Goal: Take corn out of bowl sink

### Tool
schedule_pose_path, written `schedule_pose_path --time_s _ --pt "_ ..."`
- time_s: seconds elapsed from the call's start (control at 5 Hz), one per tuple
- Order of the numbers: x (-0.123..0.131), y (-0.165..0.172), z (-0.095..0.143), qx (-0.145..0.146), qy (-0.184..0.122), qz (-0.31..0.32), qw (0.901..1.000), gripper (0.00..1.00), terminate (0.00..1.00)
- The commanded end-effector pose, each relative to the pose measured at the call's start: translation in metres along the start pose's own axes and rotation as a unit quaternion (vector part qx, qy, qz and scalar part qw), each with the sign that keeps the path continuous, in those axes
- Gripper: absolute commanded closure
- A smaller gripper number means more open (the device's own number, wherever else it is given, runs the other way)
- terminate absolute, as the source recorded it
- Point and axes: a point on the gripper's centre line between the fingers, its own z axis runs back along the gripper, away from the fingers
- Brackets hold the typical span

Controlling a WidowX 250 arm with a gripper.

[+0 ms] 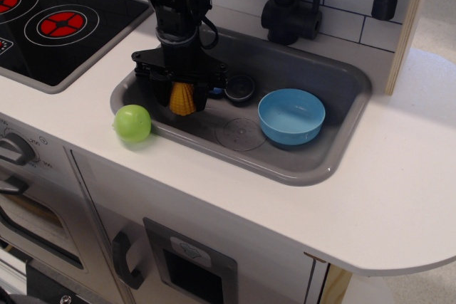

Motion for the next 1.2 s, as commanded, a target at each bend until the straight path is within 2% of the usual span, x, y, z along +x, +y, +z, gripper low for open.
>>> schedule_pose_path --time_s 0.0,0.4,0.6,0.8,1.0 --pt "0.012 0.002 0.004 0.012 -0.009 0.031 0.9994 0.0 0.0" --pt "0.016 0.002 0.018 0.011 -0.016 0.053 0.9984 0.0 0.0" --pt "0.022 0.001 0.045 -0.008 -0.022 0.058 0.998 0.0 0.0" --pt "0.028 -0.003 0.078 -0.039 -0.012 0.067 0.9969 0.0 0.0" --pt "0.028 -0.003 0.078 -0.039 -0.012 0.067 0.9969 0.0 0.0"
